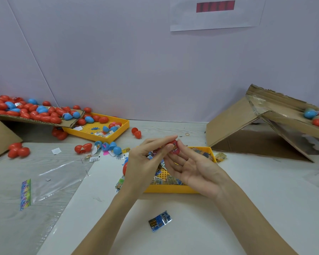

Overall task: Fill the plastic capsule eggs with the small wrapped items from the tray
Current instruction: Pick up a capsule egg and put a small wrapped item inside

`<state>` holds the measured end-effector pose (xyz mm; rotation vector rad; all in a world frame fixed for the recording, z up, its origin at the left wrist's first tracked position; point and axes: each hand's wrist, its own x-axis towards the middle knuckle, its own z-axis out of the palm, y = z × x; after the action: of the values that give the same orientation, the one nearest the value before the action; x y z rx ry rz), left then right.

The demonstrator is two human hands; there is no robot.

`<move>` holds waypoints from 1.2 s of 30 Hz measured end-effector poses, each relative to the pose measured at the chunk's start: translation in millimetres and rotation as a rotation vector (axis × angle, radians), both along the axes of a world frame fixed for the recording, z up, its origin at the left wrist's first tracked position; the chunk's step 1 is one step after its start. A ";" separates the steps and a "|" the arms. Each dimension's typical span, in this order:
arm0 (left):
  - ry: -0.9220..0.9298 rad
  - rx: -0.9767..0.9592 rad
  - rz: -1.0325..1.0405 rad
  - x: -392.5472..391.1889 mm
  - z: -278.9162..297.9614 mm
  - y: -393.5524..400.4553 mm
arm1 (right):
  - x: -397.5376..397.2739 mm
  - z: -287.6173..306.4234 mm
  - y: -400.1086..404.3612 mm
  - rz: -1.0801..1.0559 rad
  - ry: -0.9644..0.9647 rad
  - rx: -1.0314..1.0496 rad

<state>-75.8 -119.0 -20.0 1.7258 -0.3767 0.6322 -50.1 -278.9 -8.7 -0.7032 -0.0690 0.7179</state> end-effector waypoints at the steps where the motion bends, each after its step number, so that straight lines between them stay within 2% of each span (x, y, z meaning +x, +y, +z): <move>1: 0.000 -0.005 -0.005 0.2 -0.1 0.2 | -0.6 0.9 0.6 -0.006 -0.005 -0.010; 8: 0.092 -0.111 0.049 1.0 -0.5 0.6 | 1.6 -0.9 -1.8 0.019 -0.100 -0.041; 11: 0.193 -0.149 -0.021 1.0 1.6 5.3 | 5.0 -4.4 -3.1 0.004 -0.149 -0.086; 15: 0.235 -0.021 -0.107 0.7 3.3 9.5 | 6.8 -7.6 -5.9 0.044 -0.129 -0.112; 17: 0.215 0.000 -0.089 -0.2 4.2 10.2 | 6.3 -7.5 -6.4 0.101 -0.078 -0.052; 21: 0.048 0.065 -0.035 -1.5 4.9 10.8 | 2.0 -7.1 -1.3 0.144 0.055 0.121; 27: -0.088 0.142 0.041 -0.2 4.8 10.8 | -2.2 -9.1 7.5 0.128 0.075 0.177; 30: -0.119 0.220 0.086 1.5 3.1 13.9 | -0.4 -9.9 5.1 0.084 -0.074 0.034; 34: -0.170 0.403 0.164 5.3 -3.3 16.3 | -2.7 -6.3 5.7 -0.120 -0.433 -0.393; 36: -0.148 0.417 0.150 6.1 -7.1 16.3 | -5.0 -7.0 6.3 -0.162 -0.530 -0.536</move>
<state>-69.7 -102.6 -27.1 2.1251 -0.5135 0.8369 -55.1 -272.6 -15.7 -1.3866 -0.3083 0.3753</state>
